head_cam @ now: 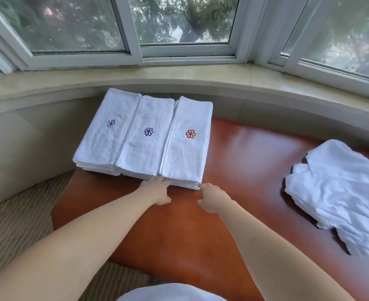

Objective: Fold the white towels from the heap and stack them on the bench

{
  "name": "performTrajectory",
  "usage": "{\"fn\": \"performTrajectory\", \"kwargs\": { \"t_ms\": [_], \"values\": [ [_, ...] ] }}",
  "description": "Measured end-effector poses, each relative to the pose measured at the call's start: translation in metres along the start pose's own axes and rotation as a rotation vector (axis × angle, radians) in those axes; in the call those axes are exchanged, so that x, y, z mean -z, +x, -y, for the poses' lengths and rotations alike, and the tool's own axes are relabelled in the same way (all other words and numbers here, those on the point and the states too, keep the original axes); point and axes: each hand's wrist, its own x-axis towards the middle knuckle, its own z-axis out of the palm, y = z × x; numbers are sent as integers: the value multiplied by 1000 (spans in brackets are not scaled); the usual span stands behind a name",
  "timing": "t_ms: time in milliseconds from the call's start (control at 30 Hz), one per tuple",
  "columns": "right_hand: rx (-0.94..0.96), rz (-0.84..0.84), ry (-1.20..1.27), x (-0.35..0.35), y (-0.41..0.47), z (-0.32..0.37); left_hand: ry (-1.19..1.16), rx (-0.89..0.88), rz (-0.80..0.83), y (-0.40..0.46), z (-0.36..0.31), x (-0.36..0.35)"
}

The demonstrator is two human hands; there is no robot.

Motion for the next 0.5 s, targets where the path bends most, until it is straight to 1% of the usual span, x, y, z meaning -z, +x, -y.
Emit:
{"fn": "performTrajectory", "kwargs": {
  "t_ms": [100, 267, 400, 500],
  "values": [
    [17, -49, 49, 8, -22, -2, -41, -18, -90, -19, -9, 9],
    [17, -135, 42, 20, -66, -6, -47, -73, -212, -48, -32, 19],
    [-23, -233, 58, 33, -95, -13, -60, -147, -330, -69, -49, 34],
    [-89, -280, 82, 35, -122, -19, -97, -216, -402, -84, -66, 38]
  ]
}}
